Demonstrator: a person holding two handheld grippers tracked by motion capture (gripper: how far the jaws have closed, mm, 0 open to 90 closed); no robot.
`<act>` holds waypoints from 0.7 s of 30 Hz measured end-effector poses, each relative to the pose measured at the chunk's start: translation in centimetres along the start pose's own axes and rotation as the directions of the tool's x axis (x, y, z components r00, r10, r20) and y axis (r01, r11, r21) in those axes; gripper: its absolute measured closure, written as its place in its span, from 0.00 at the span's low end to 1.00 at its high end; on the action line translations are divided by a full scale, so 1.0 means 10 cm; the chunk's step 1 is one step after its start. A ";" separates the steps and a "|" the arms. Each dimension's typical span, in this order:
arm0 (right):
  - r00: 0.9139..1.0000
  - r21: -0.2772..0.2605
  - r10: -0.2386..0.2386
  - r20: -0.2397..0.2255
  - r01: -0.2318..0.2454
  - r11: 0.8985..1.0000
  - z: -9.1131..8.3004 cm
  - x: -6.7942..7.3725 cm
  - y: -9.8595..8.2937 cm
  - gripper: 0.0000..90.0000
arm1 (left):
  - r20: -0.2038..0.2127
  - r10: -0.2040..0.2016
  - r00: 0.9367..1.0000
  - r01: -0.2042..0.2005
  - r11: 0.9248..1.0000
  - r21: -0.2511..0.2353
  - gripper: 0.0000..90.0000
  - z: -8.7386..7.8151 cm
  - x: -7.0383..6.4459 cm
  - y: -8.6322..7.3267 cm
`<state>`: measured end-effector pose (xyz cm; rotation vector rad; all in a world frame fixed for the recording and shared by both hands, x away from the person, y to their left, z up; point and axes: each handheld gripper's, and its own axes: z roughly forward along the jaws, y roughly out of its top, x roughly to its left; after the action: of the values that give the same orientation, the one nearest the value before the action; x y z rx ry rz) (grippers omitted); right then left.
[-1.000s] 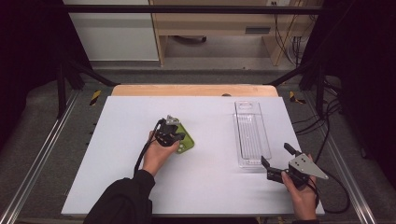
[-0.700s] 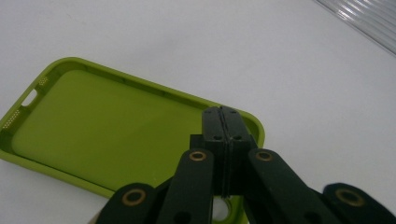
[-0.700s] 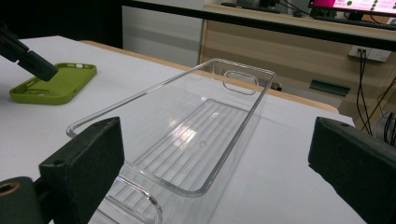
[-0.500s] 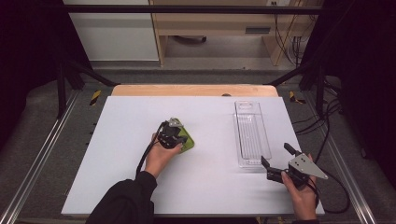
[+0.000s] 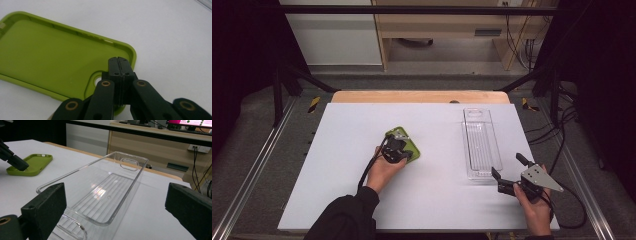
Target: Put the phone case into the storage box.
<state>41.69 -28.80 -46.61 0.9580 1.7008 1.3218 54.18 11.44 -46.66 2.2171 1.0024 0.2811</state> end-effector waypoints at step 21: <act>1.000 0.005 -0.001 -0.004 0.001 1.000 0.00 0.00 0.00 0.05 | 0.123 -0.024 0.992 0.023 1.000 0.007 1.00 -0.12 -0.25 -0.24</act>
<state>41.71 -28.80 -46.63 0.9575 1.7076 1.3201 50.55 11.35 -47.10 2.1971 0.9630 0.1297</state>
